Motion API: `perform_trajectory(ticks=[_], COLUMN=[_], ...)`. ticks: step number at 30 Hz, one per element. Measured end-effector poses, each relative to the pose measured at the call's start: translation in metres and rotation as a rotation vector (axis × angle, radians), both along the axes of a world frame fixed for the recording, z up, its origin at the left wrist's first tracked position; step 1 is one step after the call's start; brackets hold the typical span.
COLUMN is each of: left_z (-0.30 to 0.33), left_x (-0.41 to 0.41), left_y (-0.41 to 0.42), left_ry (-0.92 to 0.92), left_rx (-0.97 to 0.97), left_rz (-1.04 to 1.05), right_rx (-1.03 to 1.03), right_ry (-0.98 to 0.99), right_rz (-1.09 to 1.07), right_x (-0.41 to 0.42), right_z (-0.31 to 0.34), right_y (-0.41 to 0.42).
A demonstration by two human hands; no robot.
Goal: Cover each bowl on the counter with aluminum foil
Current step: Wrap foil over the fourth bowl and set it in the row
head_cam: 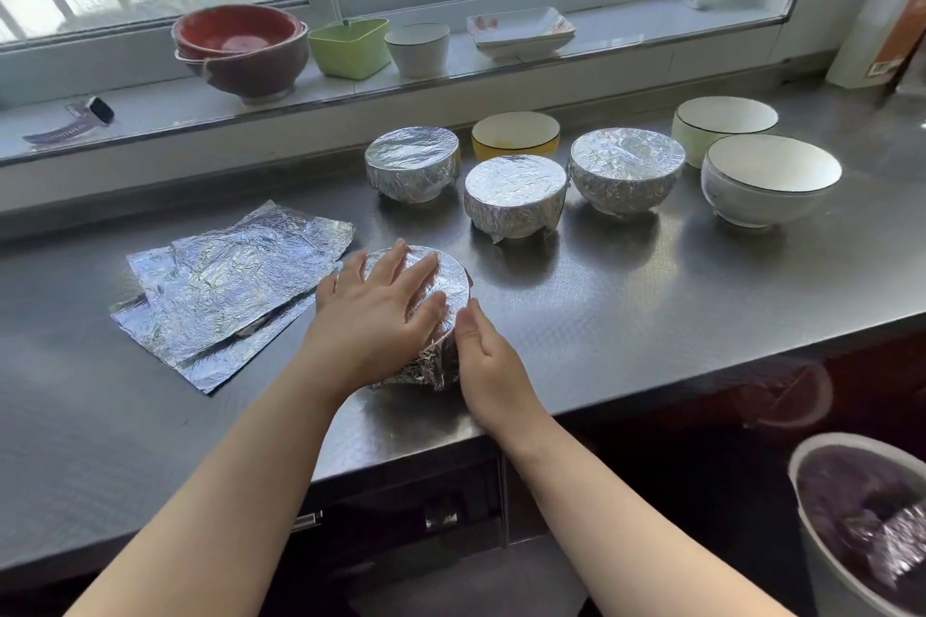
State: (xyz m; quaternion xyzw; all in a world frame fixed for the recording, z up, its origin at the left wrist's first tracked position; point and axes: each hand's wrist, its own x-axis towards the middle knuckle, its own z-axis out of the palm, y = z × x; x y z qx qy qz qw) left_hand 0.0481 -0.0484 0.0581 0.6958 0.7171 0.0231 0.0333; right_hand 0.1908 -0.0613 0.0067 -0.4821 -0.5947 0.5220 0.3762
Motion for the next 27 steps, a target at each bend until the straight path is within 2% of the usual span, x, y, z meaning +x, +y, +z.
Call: perform_trajectory(ticks=[4, 10, 15, 18, 23, 25, 27], left_z=[0.001, 0.006, 0.017, 0.026, 0.029, 0.027, 0.024], left_x=[0.003, 0.011, 0.004, 0.001, 0.001, -0.002, -0.007], left_y=[-0.001, -0.003, 0.002, -0.006, -0.03, -0.031, -0.027], left_ry=[0.0, -0.035, -0.073, -0.079, -0.024, 0.013, 0.038], left_rx=[-0.001, -0.058, -0.188, -0.154, -0.021, 0.04, 0.143], left_rz=[0.036, 0.12, 0.159, 0.162, 0.22, 0.25, 0.176], right_rx=[-0.037, -0.156, 0.026, 0.101, 0.183, 0.233, 0.265], right_ry=[0.008, -0.173, -0.364, -0.428, -0.37, -0.252, -0.091], right_rz=[0.062, 0.222, 0.118, 0.076, -0.017, -0.103, -0.207], right_x=[0.005, 0.021, 0.033, 0.035, 0.039, 0.041, 0.042], right_z=[0.0, 0.017, 0.02, 0.018, 0.027, 0.031, 0.036], right_y=[0.011, 0.033, 0.046, 0.05, 0.05, 0.049, 0.047])
